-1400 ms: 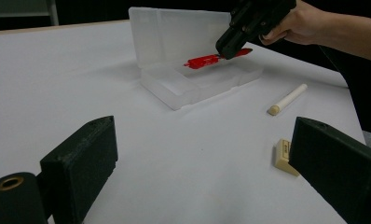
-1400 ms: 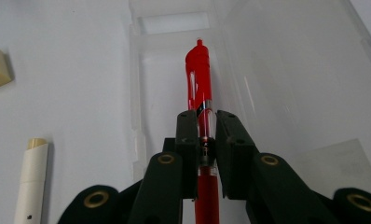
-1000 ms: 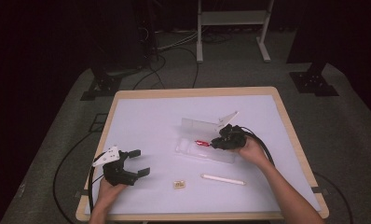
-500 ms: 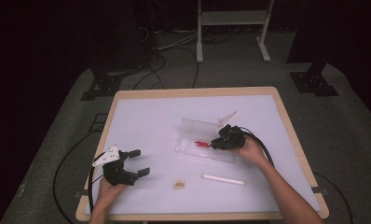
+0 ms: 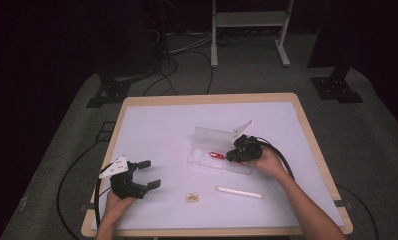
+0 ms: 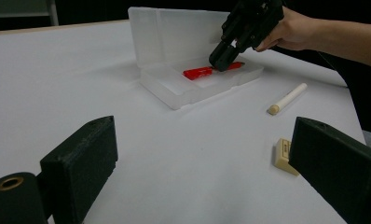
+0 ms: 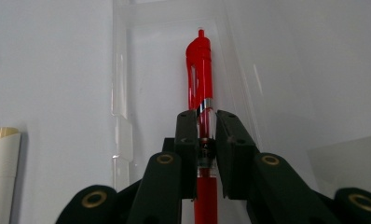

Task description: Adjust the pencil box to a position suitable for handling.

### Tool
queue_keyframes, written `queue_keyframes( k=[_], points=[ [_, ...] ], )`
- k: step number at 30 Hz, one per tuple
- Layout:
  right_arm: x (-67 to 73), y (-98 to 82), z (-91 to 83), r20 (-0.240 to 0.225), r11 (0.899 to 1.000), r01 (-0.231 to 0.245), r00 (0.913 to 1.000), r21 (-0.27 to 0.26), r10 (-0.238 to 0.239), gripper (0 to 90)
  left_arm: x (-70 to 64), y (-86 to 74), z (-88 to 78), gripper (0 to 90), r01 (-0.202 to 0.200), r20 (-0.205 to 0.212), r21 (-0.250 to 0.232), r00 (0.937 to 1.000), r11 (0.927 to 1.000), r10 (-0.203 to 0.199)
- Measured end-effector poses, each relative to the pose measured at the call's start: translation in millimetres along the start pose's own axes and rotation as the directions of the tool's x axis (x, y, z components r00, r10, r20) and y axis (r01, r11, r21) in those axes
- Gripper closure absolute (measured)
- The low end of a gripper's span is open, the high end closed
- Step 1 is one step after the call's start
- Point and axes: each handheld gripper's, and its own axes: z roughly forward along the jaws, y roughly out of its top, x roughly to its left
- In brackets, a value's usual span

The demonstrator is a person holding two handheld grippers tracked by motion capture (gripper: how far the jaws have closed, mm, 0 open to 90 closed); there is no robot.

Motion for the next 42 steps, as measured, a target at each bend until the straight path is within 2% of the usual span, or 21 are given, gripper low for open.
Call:
queue_keyframes(
  k=[8, 13, 18, 24, 32, 42],
  points=[
    [0.4, 0.1, 0.2, -0.002, 1.0, -0.005, 1.0, -0.003, 0.005, 78.1, -0.1, 0.0, -0.1, 7.4, 0.0, 0.001, 0.0, 1.0, 1.0, 0.0],
    [0.6, 0.4, -2.3, -0.009, 1.0, 0.005, 0.9999, -0.024, -0.005, 76.9, -0.1, 0.0, 0.0, 7.4, -0.001, 0.001, 0.0, 1.0, 1.0, 0.001],
    [5.0, 1.1, -10.0, 0.0, 0.999, 0.018, 0.9998, -0.039, -0.018, 74.8, -0.3, 0.0, 0.1, 7.4, -0.001, 0.0, 0.0, 1.0, 1.0, 0.001],
    [8.0, -0.9, -19.6, 0.005, 0.998, 0.012, 0.9999, -0.061, -0.012, 73.0, -0.3, 0.0, 0.3, 7.4, -0.001, 0.0, 0.0, 1.0, 1.0, 0.001],
    [17.5, -4.1, -34.3, -0.01, 0.996, 0.021, 0.9997, -0.084, -0.022, 70.9, -0.5, -0.1, 0.5, 7.4, 0.003, -0.001, -0.002, 1.0, 1.0, -0.003],
    [26.8, -12.9, -45.2, -0.025, 0.996, 0.005, 0.9996, -0.089, -0.007, 67.8, -0.5, 0.0, 0.5, 7.4, 0.003, -0.001, -0.002, 1.0, 1.0, -0.003]
  ],
)
